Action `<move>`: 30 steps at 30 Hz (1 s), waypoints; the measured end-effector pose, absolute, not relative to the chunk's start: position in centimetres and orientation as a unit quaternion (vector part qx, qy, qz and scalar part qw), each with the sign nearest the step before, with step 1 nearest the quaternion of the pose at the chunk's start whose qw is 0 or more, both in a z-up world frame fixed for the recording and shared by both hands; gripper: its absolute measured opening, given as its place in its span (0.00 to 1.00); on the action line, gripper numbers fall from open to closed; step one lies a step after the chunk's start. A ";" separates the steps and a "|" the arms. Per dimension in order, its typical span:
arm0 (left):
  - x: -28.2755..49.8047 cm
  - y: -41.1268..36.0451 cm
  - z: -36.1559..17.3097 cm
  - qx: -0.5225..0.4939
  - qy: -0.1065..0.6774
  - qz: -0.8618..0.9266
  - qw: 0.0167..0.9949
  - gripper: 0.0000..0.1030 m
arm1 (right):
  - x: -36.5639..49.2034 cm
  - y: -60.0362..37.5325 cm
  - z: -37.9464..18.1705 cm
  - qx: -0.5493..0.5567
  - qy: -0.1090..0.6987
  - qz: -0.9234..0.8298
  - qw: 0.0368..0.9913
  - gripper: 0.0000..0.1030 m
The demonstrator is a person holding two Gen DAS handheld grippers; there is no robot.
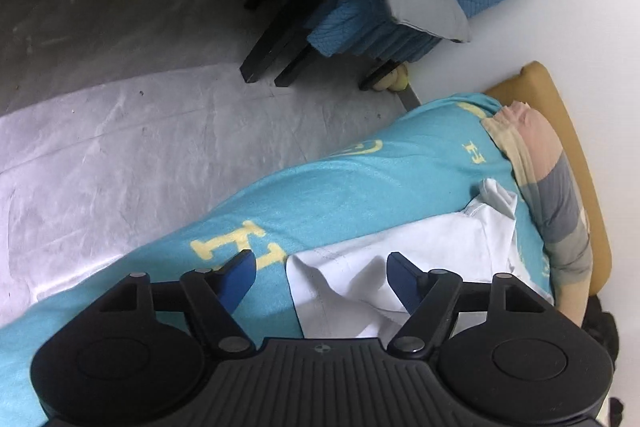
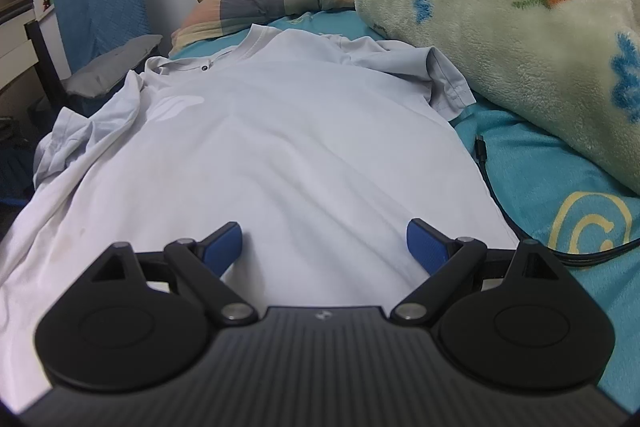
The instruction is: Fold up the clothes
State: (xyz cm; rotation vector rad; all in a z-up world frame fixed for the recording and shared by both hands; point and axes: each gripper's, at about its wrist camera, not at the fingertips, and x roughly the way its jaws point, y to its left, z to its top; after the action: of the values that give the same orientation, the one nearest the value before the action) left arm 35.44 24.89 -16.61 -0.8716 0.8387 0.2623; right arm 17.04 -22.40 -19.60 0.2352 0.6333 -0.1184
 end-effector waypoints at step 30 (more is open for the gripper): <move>48.1 24.4 -11.3 0.007 0.365 0.161 0.917 0.66 | 16.7 -24.3 -18.0 0.109 0.295 -0.080 0.946 0.88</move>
State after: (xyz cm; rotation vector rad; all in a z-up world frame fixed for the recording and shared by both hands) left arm 48.15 24.42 -11.30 0.0137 0.7502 0.3318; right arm 16.74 -24.27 -18.00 0.2210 0.6012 -0.1633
